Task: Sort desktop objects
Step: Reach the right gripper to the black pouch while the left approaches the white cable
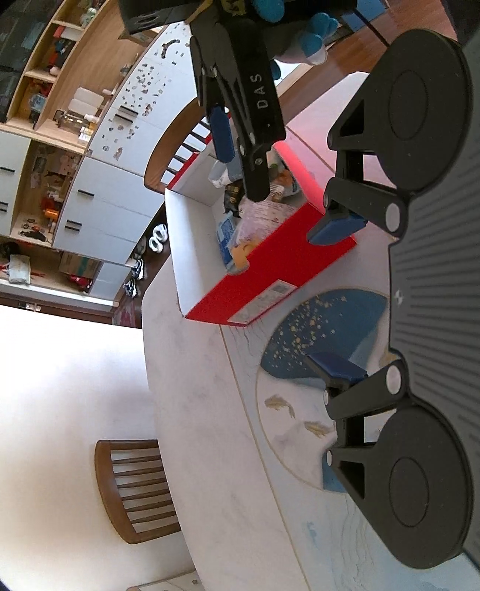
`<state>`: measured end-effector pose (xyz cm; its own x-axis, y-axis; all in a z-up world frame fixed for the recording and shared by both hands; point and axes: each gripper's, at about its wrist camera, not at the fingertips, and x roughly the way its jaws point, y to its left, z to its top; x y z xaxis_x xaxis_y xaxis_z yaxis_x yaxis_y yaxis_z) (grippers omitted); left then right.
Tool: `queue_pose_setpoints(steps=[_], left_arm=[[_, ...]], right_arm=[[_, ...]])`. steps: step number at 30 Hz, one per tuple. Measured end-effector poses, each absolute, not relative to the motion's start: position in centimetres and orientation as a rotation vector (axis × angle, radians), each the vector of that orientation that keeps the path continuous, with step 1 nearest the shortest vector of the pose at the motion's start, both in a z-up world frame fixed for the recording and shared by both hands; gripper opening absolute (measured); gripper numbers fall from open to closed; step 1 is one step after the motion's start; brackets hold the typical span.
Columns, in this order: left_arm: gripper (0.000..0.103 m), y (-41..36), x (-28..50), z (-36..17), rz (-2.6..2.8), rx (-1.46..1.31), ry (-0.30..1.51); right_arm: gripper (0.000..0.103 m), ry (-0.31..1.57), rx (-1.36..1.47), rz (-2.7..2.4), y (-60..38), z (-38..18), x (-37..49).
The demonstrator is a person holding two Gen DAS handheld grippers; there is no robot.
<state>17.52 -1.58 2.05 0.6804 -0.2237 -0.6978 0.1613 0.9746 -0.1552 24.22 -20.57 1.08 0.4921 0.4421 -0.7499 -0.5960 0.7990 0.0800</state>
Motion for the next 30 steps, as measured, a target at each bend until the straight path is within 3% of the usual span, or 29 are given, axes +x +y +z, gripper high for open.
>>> queue_pose_setpoints(steps=[30], left_arm=[[0.065, 10.1, 11.8, -2.0, -0.236, -0.072, 0.816]], right_arm=[[0.081, 0.893, -0.213, 0.679, -6.2, -2.9, 19.4]])
